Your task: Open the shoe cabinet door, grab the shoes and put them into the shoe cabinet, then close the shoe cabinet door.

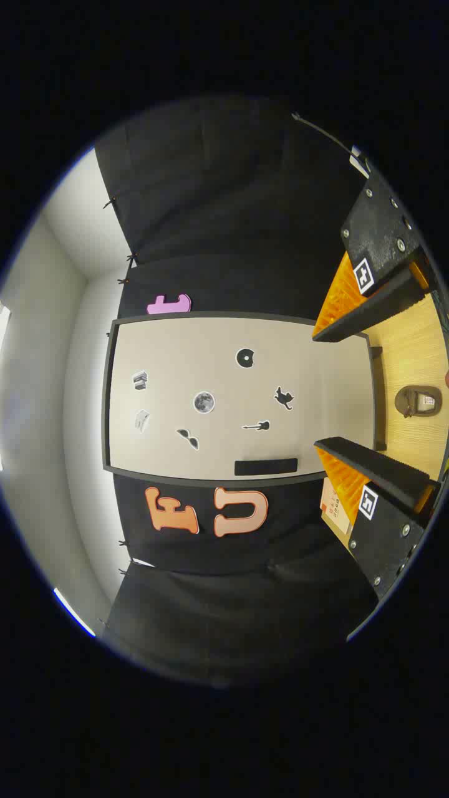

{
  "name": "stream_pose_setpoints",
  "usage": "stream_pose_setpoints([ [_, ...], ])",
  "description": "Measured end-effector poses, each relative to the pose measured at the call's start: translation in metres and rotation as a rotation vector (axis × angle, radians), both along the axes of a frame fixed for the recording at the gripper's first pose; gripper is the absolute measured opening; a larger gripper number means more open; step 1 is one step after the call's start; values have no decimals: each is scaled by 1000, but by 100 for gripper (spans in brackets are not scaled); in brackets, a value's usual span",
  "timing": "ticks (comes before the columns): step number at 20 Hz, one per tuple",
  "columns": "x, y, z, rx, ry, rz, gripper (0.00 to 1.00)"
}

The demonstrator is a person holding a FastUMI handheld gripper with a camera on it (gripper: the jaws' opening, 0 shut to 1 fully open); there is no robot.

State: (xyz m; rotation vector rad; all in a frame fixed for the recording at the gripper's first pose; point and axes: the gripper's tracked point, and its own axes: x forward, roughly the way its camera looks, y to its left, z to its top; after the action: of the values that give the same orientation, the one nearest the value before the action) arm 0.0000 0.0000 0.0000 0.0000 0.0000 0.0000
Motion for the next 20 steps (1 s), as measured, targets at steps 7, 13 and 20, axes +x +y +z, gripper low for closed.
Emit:
stream_pose_setpoints([
  [7,0,0,-2,2,6,-3,95],
  [13,3,3,-1,-4,10,-3,95],
  [20,11,11,-2,-2,14,7,95],
])
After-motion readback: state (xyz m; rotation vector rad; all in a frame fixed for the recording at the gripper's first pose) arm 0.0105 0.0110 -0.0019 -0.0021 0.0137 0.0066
